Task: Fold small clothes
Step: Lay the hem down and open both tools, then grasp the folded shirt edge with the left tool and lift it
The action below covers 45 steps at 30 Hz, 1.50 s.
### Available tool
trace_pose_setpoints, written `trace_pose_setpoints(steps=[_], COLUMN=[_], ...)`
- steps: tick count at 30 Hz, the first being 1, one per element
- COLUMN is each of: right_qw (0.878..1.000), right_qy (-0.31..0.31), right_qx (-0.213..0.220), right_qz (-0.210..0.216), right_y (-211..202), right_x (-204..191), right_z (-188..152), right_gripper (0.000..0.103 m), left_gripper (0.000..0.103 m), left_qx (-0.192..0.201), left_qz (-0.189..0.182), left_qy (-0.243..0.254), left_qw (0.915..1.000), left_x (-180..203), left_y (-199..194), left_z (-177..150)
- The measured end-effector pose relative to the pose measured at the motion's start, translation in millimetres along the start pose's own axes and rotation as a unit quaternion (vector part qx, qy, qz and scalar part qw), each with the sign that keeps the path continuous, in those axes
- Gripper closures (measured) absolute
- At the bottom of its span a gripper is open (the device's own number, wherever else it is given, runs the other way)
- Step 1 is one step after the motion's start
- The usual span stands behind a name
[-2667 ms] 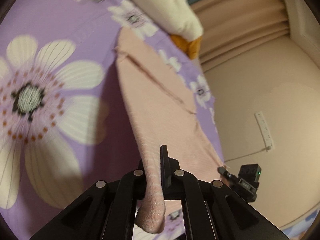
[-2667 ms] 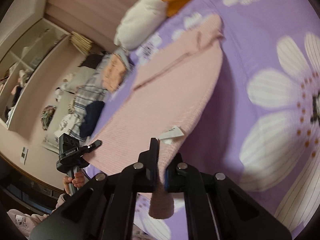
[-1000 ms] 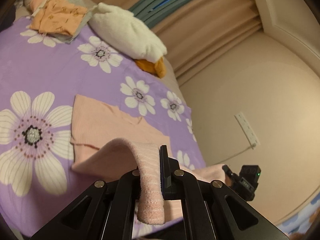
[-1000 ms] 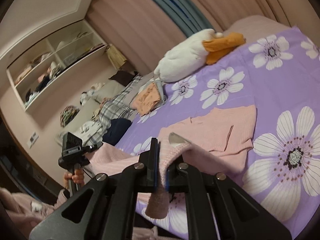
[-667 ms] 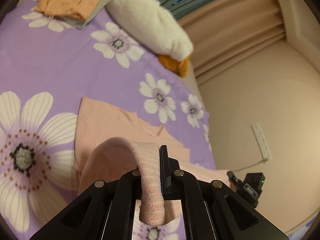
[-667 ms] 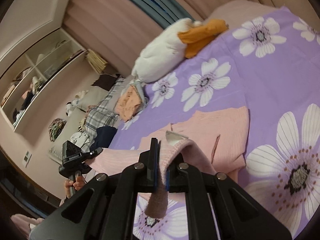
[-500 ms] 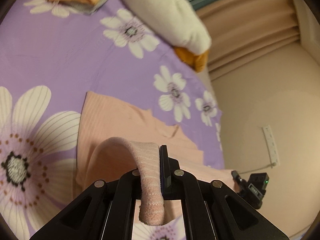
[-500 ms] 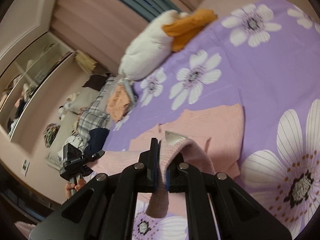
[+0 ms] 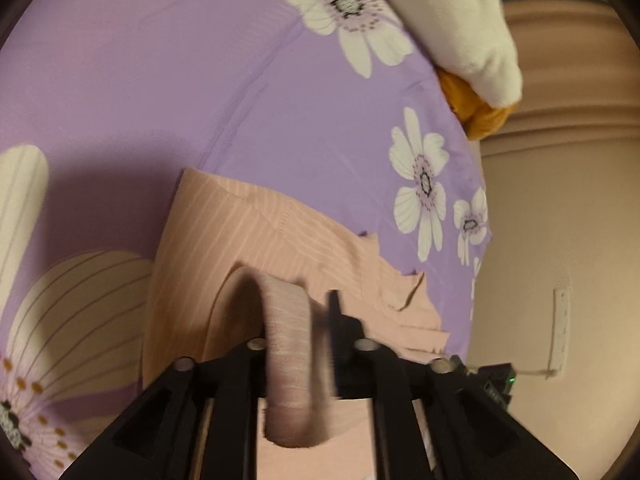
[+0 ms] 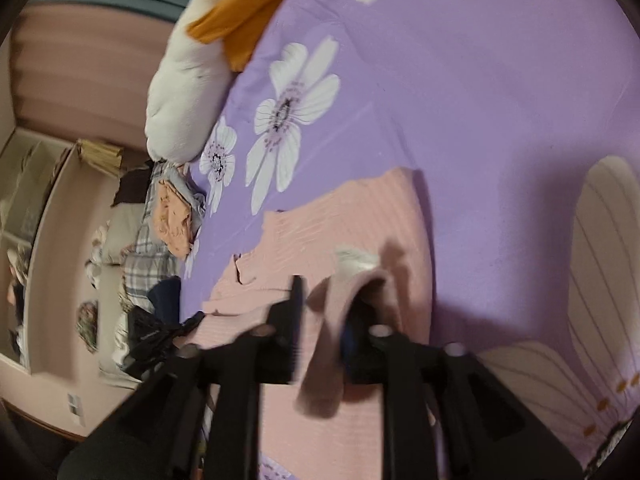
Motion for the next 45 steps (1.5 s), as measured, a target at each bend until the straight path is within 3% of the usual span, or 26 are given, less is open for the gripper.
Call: trace_pose_setpoints(steps=[1, 3, 10, 17, 23, 25, 28, 34, 39, 42, 45], right_qw=[1.0, 0.999, 0.999, 0.998, 0.996, 0.992, 0.986, 0.968, 0.952, 0.94, 0.938], right_qy=[0.01, 0.024, 0.034, 0.02, -0.05, -0.094, -0.138, -0.211, -0.245, -0.252, -0.26], right_qx=[0.0, 0.004, 0.015, 0.057, 0.072, 0.069, 0.055, 0.027, -0.007, -0.027, -0.032], right_qz=[0.007, 0.022, 0.025, 0.001, -0.021, -0.046, -0.07, -0.131, -0.184, -0.227, -0.227], right_y=[0, -3, -2, -9, -28, -31, -32, -26, -15, -11, -16], right_x=[2, 5, 7, 5, -20, -29, -35, -34, -17, 1, 5], right_z=[2, 7, 24, 53, 40, 22, -6, -64, -97, -111, -118], right_gripper=[0.062, 0.062, 0.062, 0.06, 0.061, 0.066, 0.076, 0.082, 0.083, 0.086, 0.085], left_gripper=[0.061, 0.047, 0.047, 0.047, 0.047, 0.047, 0.047, 0.05, 0.051, 0.051, 0.051], left_qx=[-0.003, 0.0, 0.029, 0.075, 0.081, 0.084, 0.081, 0.072, 0.068, 0.066, 0.065], left_qz=[-0.011, -0.036, -0.042, -0.003, 0.054, 0.07, 0.086, 0.133, 0.152, 0.139, 0.132], left_qy=[-0.007, -0.022, -0.04, -0.041, 0.051, 0.084, 0.135, 0.217, 0.223, 0.213, 0.204], left_qw=[0.9999, 0.9991, 0.9979, 0.9964, 0.9939, 0.9905, 0.9838, 0.9645, 0.9605, 0.9648, 0.9679], left_x=[1, 1, 5, -2, 9, 13, 16, 13, -6, -14, -17], left_y=[2, 2, -1, -11, -27, -32, -35, -32, -29, -35, -45], left_z=[2, 7, 37, 58, 24, 7, -27, -83, -108, -120, -132])
Point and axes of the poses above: each gripper's, at about its wrist camera, not at the fingertips, and y roughly the way its jaws point, x to its right, z to its top, the point moved 8 cm from there along y, roughly the way its jaws point, and after that the axes turned 6 degrees about -x, right-handed, at the moved point
